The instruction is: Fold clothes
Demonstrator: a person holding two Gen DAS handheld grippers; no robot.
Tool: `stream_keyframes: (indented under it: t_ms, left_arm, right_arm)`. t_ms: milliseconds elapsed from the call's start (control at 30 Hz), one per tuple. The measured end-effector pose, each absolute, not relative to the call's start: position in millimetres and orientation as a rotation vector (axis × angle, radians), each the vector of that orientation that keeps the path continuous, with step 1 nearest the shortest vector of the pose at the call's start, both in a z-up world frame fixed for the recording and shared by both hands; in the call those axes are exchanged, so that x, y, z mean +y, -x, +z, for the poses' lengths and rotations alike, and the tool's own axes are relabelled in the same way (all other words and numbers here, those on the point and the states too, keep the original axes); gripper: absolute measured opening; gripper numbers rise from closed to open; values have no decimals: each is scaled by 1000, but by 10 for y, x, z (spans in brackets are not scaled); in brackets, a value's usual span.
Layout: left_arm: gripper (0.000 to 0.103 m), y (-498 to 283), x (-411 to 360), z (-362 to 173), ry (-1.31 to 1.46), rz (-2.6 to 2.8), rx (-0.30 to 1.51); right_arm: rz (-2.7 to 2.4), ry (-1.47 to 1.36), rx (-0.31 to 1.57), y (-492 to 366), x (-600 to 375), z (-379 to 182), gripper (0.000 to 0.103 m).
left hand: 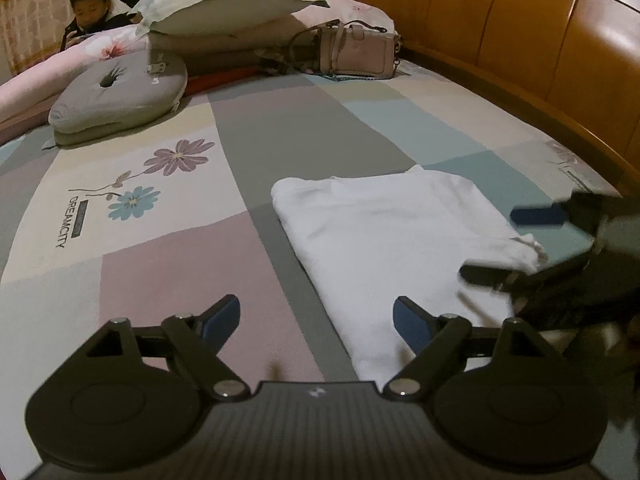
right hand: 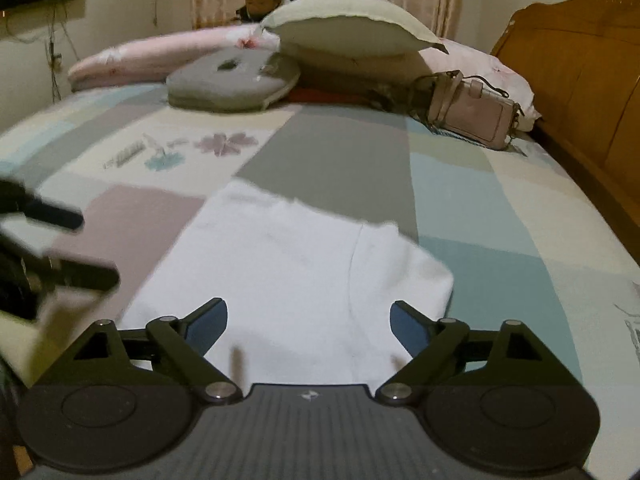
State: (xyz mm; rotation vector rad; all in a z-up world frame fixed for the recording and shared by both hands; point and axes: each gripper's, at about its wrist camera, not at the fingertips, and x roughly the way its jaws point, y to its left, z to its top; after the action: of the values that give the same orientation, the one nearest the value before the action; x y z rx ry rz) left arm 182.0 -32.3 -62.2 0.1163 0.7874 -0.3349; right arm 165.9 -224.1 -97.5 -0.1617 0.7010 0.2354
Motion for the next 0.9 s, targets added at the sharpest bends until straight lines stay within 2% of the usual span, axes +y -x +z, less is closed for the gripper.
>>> stream_keyframes:
  t_ms: [133,233,333,633,900]
  left_arm:
    - [84,-1699,-329,-576,-112,-326,776]
    - [87,-1620,-276,-552,-97,-309,770]
    - [87,-1585,-214,-549,-71,-285,771]
    - [87,-1423,3,-539,-35,-238,775]
    - [88,-1422,69,-598,-14,-235,792]
  right_arm:
    - [186,195,762,-1611,-2182,-1191,94]
    - [195,209,731,-1460,-2111,-1082,95]
    - [225,165,677,-1421,-2052,-927,102]
    - [201,134,763,-1824,-1798,-1191,103]
    - [253,148,726,-1395,-1730,-1005,103]
